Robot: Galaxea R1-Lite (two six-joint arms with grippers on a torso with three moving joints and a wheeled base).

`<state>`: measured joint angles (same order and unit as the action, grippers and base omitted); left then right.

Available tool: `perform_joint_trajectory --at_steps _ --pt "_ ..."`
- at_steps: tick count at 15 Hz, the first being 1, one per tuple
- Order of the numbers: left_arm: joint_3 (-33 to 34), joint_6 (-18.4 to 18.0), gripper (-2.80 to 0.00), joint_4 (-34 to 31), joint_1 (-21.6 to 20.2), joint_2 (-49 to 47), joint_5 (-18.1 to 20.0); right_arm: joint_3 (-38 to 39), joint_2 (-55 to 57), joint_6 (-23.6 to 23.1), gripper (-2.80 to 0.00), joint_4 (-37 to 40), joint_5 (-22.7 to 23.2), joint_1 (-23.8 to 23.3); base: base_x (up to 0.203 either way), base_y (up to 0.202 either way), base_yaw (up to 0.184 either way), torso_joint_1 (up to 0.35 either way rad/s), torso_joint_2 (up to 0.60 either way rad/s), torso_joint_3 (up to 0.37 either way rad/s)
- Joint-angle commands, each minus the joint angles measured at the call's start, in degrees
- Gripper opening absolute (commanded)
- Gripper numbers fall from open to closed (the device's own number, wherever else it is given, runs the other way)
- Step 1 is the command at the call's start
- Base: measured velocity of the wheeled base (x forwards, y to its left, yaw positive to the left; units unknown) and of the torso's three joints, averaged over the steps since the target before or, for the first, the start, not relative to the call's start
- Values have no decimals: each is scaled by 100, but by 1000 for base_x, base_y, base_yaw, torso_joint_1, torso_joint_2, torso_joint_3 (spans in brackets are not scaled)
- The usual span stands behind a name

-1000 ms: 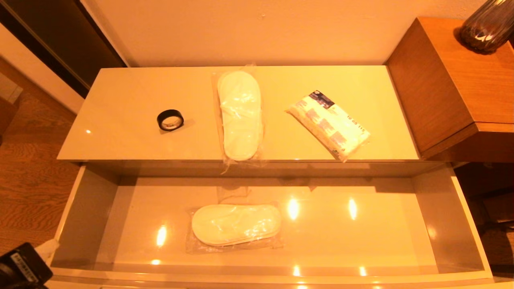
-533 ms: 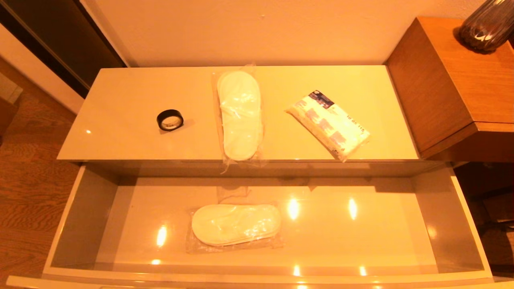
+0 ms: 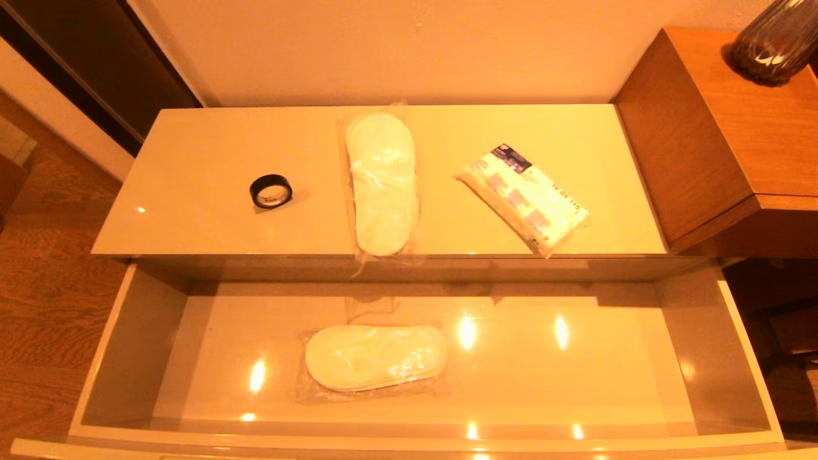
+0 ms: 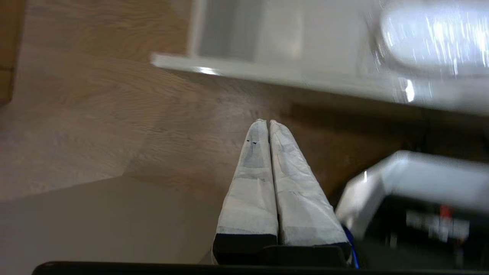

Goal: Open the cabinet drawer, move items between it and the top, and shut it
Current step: Pick up the tissue on the table

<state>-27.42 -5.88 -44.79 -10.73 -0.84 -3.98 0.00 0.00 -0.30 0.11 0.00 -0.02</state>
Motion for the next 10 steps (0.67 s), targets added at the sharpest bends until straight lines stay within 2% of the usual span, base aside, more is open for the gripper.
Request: perform_joint_trajectory --at_steps 1,3,5,6,7,8,10 --pt "255 -147 -280 -112 -76 314 142 9 9 -5 -280 -2 0 4 0 0 0 0 0 0" --pt "752 -500 -280 79 -72 314 273 9 9 -5 -280 -2 0 2 0 0 0 0 0 0" --pt "945 -485 -280 614 -70 314 343 9 9 -5 -280 -2 0 2 0 0 0 0 0 0" --pt "1112 -301 -280 1072 -70 314 367 9 9 -5 -280 -2 0 2 0 0 0 0 0 0" --pt "1386 -85 -280 1846 -70 314 379 9 9 -5 -280 -2 0 2 0 0 0 0 0 0" --pt "1821 106 -280 2925 -70 314 391 9 9 -5 -280 -2 0 2 0 0 0 0 0 0" --pt "2641 275 -280 4612 -70 314 411 9 9 -5 -280 -2 0 2 0 0 0 0 0 0"
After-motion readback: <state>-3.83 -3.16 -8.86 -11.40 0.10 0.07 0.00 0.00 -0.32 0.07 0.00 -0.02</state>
